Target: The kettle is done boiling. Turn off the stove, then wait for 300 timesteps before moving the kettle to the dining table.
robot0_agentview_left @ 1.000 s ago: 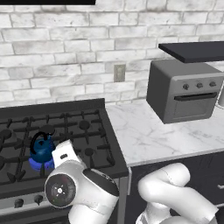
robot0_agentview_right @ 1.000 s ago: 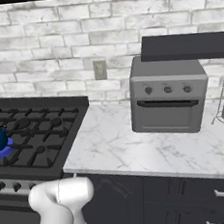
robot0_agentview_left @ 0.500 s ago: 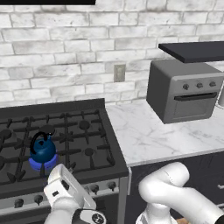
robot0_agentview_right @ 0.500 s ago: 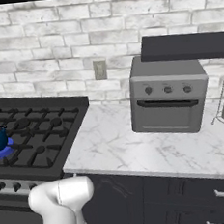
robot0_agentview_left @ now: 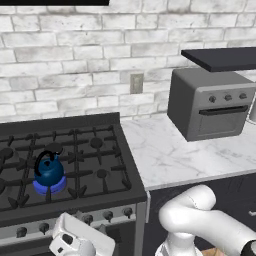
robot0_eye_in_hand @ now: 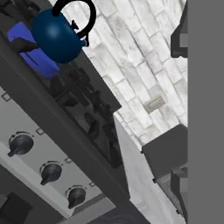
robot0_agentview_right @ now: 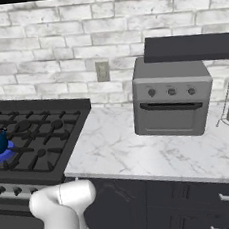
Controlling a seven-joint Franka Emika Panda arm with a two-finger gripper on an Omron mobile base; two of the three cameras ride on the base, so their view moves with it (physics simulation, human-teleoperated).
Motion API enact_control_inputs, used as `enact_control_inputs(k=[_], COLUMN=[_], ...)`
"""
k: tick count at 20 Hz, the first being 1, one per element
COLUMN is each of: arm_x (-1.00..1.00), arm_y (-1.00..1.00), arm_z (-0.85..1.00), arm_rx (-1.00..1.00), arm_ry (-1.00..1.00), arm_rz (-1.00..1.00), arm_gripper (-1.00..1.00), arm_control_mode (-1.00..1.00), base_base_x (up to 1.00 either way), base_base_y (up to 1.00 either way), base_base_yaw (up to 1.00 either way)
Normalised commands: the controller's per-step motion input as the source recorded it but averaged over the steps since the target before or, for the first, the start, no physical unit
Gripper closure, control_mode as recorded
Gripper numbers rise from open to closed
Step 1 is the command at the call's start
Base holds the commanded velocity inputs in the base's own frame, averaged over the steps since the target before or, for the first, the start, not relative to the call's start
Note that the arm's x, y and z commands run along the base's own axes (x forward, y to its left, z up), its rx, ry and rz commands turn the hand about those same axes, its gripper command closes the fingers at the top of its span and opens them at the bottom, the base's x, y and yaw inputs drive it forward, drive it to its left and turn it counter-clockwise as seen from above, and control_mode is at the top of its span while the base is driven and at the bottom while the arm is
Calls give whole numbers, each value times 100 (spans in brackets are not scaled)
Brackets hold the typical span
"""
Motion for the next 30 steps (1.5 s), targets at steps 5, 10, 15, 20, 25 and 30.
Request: enact_control_inputs(k=[5, 10, 15, 20, 25, 30], arm_x=[0, 1, 2, 20, 27, 22], arm_y=[5, 3, 1, 17, 34, 29], arm_z=[-36, -26, -35, -28, -20, -28], arm_rx=[-23, -7, -7, -5, -4, -7], arm_ry=[0, 0, 0, 1, 1, 1], arm_rz=[0, 0, 0, 0, 1, 5], arm_gripper=[-100, -100, -100, -100, -100, -100], arm_control_mode=[-100, -100, -100, -100, -100, -100], base_base_x=[0, 0, 0, 0, 0, 0], base_base_y=[0, 0, 0, 0, 0, 0], base_base_yaw=[0, 0, 0, 0, 0, 0])
